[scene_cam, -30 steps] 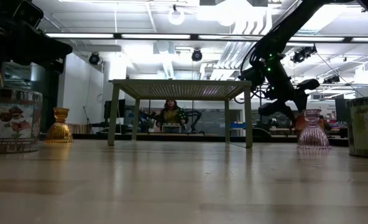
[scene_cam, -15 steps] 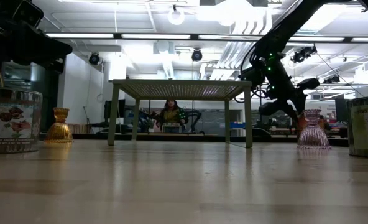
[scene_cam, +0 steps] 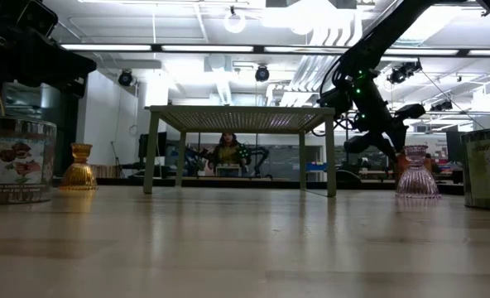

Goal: Pick & Place candle stick holders
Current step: Put the top silver scented candle on the shelf

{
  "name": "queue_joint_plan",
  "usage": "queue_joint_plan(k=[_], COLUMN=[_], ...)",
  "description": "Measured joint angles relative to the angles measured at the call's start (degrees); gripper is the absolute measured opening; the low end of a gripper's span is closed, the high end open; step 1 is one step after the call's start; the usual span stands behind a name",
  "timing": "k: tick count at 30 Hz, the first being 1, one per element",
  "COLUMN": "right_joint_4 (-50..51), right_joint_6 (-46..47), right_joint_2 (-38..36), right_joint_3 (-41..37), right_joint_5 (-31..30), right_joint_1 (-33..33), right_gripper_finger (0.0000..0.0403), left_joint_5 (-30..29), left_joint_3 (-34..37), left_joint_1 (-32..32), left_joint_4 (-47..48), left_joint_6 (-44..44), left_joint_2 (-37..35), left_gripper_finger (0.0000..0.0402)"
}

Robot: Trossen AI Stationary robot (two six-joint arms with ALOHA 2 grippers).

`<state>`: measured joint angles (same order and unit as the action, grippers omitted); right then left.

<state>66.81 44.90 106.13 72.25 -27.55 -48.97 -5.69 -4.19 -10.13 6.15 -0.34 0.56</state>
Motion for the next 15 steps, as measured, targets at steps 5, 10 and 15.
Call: queue_joint_plan(k=[5,10,15], right_joint_4=[0.0,0.0,0.0], right_joint_6=[0.0,-0.4,-0.4], right_joint_2=[0.0,0.0,0.0], right_joint_3=[0.0,0.0,0.1], right_joint_5=[0.0,0.1,0.4], right_joint_1=[0.0,0.0,0.1], right_gripper_finger=[0.0041,0.0025,0.0007], left_joint_5=[0.0,0.0,0.0], left_joint_3=[0.0,0.0,0.0], left_joint_1=[0.0,0.0,0.0], left_joint_4=[0.0,0.0,0.0], left_joint_6=[0.0,0.0,0.0], left_joint_2=[0.0,0.0,0.0], left_gripper_finger=[0.0001,0.0001,0.0001])
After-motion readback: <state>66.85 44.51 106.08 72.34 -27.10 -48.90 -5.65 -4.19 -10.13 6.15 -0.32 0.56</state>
